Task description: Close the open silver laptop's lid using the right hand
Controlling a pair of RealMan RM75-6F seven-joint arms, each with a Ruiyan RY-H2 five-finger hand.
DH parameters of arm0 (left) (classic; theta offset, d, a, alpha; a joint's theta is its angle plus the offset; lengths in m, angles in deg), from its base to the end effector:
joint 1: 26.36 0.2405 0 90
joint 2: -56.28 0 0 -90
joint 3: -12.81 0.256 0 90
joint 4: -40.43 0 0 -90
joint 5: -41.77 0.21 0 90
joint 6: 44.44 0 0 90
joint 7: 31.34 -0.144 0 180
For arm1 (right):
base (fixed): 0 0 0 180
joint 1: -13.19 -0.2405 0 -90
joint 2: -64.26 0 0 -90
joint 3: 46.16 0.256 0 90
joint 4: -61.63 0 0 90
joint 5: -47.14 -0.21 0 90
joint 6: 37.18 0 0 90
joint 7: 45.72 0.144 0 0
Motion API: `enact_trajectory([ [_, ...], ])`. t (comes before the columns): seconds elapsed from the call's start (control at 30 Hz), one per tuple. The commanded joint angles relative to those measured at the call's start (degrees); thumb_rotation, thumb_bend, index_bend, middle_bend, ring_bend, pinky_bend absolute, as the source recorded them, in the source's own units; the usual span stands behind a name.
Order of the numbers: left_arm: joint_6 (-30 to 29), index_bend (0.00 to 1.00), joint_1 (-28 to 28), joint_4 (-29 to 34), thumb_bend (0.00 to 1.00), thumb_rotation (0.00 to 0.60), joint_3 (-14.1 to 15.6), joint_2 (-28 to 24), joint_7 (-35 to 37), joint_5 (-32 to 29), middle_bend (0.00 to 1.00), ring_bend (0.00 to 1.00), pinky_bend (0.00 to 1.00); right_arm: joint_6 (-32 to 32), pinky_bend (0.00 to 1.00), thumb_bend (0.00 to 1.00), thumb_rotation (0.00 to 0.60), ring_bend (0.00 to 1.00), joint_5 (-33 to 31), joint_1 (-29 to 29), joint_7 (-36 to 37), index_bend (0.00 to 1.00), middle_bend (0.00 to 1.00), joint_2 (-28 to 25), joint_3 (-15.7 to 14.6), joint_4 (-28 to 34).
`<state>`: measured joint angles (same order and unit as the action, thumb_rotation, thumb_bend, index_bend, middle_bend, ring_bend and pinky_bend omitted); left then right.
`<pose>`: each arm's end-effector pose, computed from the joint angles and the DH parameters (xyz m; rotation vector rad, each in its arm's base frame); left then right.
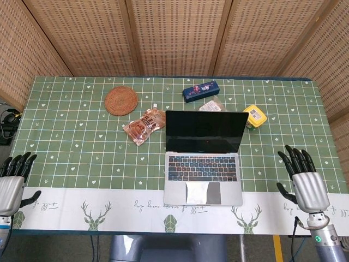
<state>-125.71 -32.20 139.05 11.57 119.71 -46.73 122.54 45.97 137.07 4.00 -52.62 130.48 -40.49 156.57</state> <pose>-0.3043 0.1774 0.1442 -1.4510 -0.8730 -0.6874 -0.2715 -0.2107 0.1427 1.4941 -0.7785 0.9852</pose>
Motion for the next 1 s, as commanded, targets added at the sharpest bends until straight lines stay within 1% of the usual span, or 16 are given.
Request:
enact_trajectory([
  [0.03, 0.05, 0.00, -0.04, -0.06, 0.22, 0.600, -0.06, -0.01, 0.07, -0.10, 0.00, 0.00, 0.00, -3.04, 0.04, 0.65, 0.600, 0.00, -2.38, -2.51, -2.15, 0.16, 0.01, -1.22, 2.14, 3.11],
  [0.17, 0.06, 0.00, -0.08, -0.20, 0.22, 0.600, -0.18, 0.03, 0.32, -0.21, 0.00, 0.00, 0.00, -7.45, 0.04, 0.81, 0.600, 0.00, -5.97, -5.96, -4.93, 0.16, 0.01, -1.46, 4.61, 6.13],
  [0.2, 0.17, 0.00, -0.13, -0.30, 0.22, 0.600, -0.19, 0.00, 0.50, -0.23, 0.00, 0.00, 0.00, -9.94, 0.05, 0.85, 0.600, 0.00, -8.13, -8.02, -6.59, 0.17, 0.01, -1.28, 6.09, 7.13],
  [0.3, 0.46, 0.00, -0.26, -0.59, 0.22, 0.600, -0.30, 0.00, 0.86, -0.51, 0.00, 0.00, 0.00, -13.61, 0.05, 0.97, 0.600, 0.00, -13.73, -11.23, -10.64, 0.17, 0.01, -0.93, 8.63, 8.75],
  [0.37, 0.68, 0.00, -0.33, -0.76, 0.22, 0.600, -0.35, 0.01, 1.01, -0.73, 0.00, 0.00, 0.00, -15.02, 0.05, 1.00, 0.600, 0.00, -16.20, -12.61, -12.20, 0.17, 0.01, -0.74, 9.58, 9.28],
  [0.43, 0.92, 0.00, -0.42, -0.90, 0.23, 0.600, -0.44, 0.01, 1.10, -1.04, 0.00, 0.00, 0.00, -16.61, 0.05, 1.00, 0.600, 0.00, -18.89, -14.18, -13.69, 0.17, 0.01, -0.48, 10.58, 9.60],
  [0.63, 1.76, 0.00, -0.79, -1.43, 0.22, 0.600, -0.64, 0.10, 1.52, -1.76, 0.00, 0.00, 0.00, -22.44, 0.05, 1.00, 0.600, 0.00, -31.12, -21.96, -20.87, 0.18, 0.01, 1.70, 14.35, 7.94],
  [0.83, 2.28, 0.00, -1.02, -1.74, 0.23, 0.600, -0.68, 0.21, 1.48, -2.22, 0.00, 0.00, 0.00, -24.03, 0.05, 1.00, 0.600, 0.00, -39.59, -27.61, -26.80, 0.18, 0.01, 2.82, 15.84, 7.06],
  [1.0, 2.88, 0.00, -1.29, -1.88, 0.23, 0.600, -0.71, 0.34, 1.26, -2.73, 0.00, 0.00, 0.00, -25.47, 0.05, 1.00, 0.600, 0.00, -46.91, -32.36, -30.17, 0.19, 0.02, 3.71, 16.59, 6.67],
])
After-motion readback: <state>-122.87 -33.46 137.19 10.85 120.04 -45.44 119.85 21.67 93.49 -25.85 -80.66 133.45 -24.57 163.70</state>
